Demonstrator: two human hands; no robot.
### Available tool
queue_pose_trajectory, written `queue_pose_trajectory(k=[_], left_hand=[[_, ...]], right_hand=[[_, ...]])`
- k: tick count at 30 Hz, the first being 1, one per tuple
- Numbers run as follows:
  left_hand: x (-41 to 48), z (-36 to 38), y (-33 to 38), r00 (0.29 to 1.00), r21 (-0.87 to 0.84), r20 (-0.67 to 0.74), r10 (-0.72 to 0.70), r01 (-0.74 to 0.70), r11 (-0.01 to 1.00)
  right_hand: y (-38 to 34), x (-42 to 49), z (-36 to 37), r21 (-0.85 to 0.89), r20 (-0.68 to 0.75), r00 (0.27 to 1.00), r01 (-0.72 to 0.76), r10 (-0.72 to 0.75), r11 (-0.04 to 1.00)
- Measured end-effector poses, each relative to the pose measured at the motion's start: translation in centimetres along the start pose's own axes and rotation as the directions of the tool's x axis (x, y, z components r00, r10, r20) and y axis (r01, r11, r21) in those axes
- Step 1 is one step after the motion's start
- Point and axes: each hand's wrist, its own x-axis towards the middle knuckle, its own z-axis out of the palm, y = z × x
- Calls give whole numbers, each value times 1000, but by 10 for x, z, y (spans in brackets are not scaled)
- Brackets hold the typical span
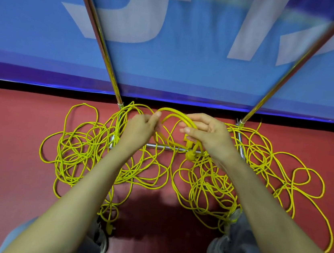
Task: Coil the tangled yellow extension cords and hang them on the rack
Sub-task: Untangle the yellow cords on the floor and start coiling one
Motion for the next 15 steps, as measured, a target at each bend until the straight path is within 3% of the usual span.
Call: queue_pose_trajectory(k=[1,3,6,8,10,13,15], left_hand=[[-2,1,3,981,-188,145,-127,153,970],[-5,2,12,909,-537,355,-218,389,749],[-2,-1,15,884,-789,419,-206,467,400],[-1,-3,13,892,-833,399,-214,450,321],[-1,-5,11,909,-825,374,-184,417,382],[-4,-15,14,935,-673,355,-19,269,689],[-5,-26,18,927,-529,361,101,114,841]], right_hand=[[2,-1,3,-36,6,1000,22,-21,999],[5,-3,9,-113,36,998,60,-56,992],[13,-6,19,-236,55,993,115,-104,965],[21,-8,25,-311,77,991,126,-107,942],[25,-10,30,-361,110,990,121,-87,925],[28,-14,31,-473,149,984,154,-94,867],[28,-12,26,-546,158,980,187,-118,817]])
